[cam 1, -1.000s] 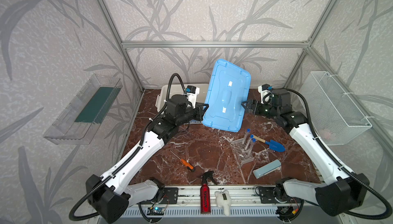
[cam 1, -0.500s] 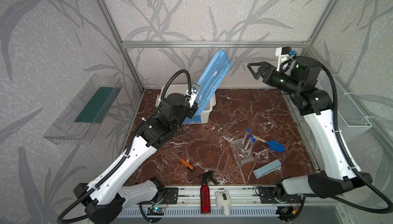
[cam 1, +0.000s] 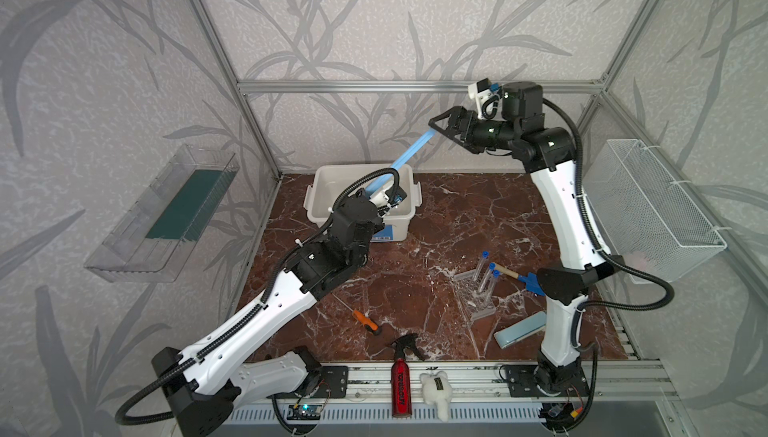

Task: Organize the chemistry lab equipment
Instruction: 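Lift the blue lid with both grippers and swing it over the white bin, then lower the blue lid onto the white bin with both grippers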

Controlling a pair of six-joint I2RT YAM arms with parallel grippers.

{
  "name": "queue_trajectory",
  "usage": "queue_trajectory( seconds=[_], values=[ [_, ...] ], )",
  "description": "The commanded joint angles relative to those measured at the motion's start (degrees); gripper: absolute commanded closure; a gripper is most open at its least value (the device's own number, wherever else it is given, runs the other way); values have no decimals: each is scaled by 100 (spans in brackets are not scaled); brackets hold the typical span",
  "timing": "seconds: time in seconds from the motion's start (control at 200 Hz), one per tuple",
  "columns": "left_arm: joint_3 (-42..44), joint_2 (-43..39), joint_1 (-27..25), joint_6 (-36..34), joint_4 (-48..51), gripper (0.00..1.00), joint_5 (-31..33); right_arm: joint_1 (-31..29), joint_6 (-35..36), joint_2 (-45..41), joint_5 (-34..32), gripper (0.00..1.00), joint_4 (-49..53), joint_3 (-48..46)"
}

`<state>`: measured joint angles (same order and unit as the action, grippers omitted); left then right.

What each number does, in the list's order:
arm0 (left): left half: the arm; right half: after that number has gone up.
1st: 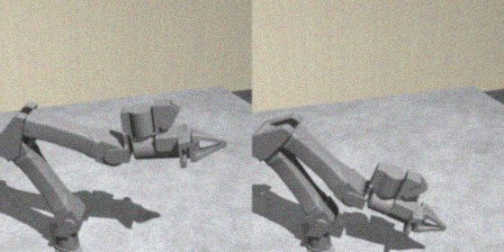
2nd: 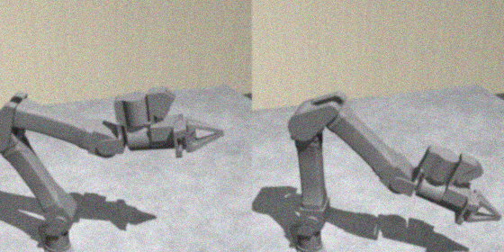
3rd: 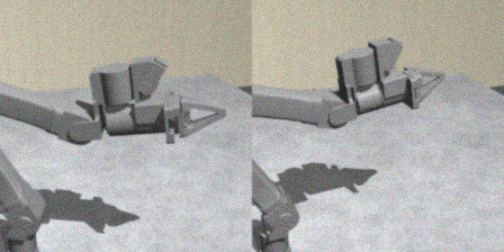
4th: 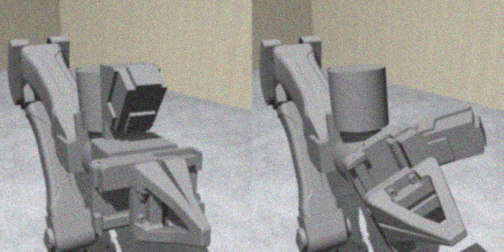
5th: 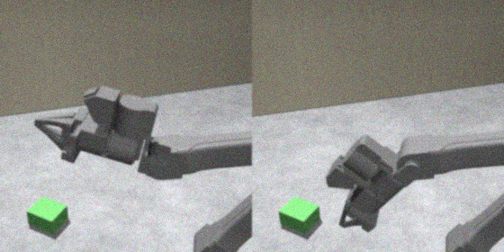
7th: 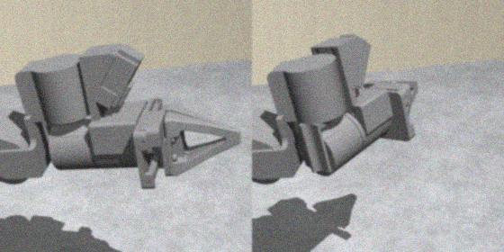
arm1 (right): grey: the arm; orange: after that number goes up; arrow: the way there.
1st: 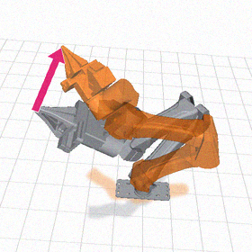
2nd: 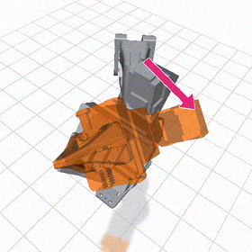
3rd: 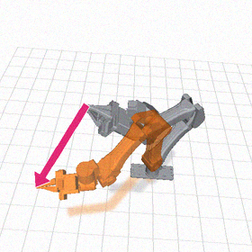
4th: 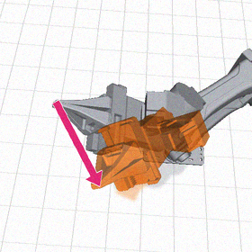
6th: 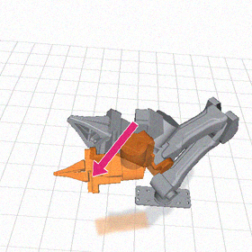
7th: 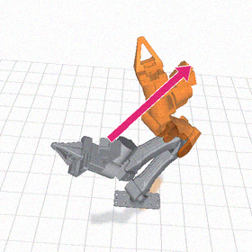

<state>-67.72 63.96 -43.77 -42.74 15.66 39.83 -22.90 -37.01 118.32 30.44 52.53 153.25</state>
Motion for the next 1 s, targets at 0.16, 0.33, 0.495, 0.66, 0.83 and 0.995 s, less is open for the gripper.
queue_trajectory(
  seconds=[0.16, 0.33, 0.495, 0.66, 0.83, 0.995],
  values=[
    [158, -156, -199, -39, -79, 97, 422, -74, 98, 439, 375, 15, 532, 4],
    [438, -109, -301, 117, -222, 86, 524, -99, -58, 100, 515, 25, -250, -1248],
    [785, -35, -616, 650, -380, 83, 697, -101, -222, -363, 435, 33, -1246, -2705],
    [991, 115, -673, 1037, -392, 81, 945, -101, -314, -595, 403, 41, -1872, -3640],
    [1156, 91, -692, 1447, -397, 65, 1081, -101, -390, -803, 349, 48, -2270, -4407],
    [1283, -27, -692, 2211, 78, 55, 969, -117, -593, -1051, 367, 48, -2861, -5189]
  ],
)
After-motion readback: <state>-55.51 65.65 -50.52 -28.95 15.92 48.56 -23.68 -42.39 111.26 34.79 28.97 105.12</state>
